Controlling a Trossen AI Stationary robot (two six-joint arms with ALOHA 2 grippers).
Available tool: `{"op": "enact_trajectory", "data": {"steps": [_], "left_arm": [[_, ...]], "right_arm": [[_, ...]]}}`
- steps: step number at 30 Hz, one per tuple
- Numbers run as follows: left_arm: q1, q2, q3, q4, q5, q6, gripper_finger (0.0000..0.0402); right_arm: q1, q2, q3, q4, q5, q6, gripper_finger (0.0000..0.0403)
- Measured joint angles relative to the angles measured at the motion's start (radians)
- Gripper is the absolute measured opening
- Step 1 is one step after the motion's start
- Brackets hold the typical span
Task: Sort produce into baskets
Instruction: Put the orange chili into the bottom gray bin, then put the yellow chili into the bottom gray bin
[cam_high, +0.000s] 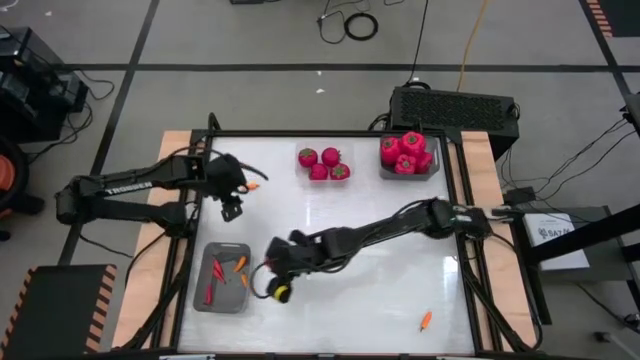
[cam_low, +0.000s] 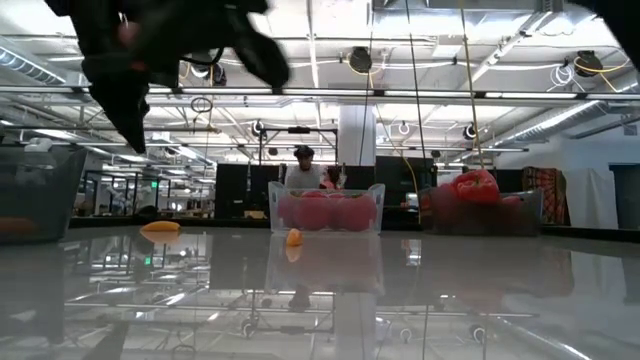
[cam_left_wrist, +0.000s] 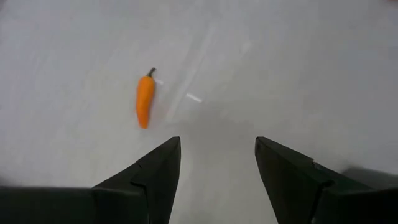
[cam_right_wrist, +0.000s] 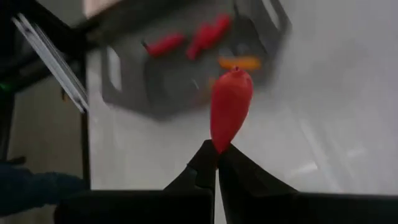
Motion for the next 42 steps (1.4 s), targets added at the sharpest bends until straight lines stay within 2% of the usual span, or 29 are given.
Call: {"op": "enact_trajectory", "data": {"steps": [5, 10, 14, 18, 29, 35, 42], "left_arm": [[0.125, 0.013, 0.000, 0.035, 0.062, 0.098, 0.0214], [0.233, 0.056, 0.000, 0.056, 0.104, 0.166, 0.0214], [0.279, 0.092, 0.000, 0.061, 0.159, 0.208, 0.0215], [0.289, 0.117, 0.000, 0.070, 0.174, 0.218, 0.0215], [0.289, 0.134, 0.000, 0.076, 0.196, 0.234, 0.0215], [0.289, 0.134, 0.000, 0.076, 0.196, 0.234, 0.0215], [0.289, 0.146, 0.000, 0.078, 0.191, 0.233, 0.0215]], "right_arm": [[-0.014, 0.174, 0.223, 0.054, 0.008, -0.039, 0.0000], [-0.020, 0.216, 0.195, 0.319, 0.033, -0.043, 0.0000], [-0.018, 0.230, 0.195, 0.368, 0.055, -0.048, 0.0005], [-0.017, 0.234, 0.194, 0.373, 0.108, -0.050, 0.0026], [-0.048, 0.234, 0.194, 0.378, 0.108, -0.083, 0.0115], [-0.061, 0.234, 0.194, 0.377, 0.095, -0.084, 0.0148], [-0.078, 0.199, 0.221, 0.258, -0.059, -0.057, 0.0155]]}}
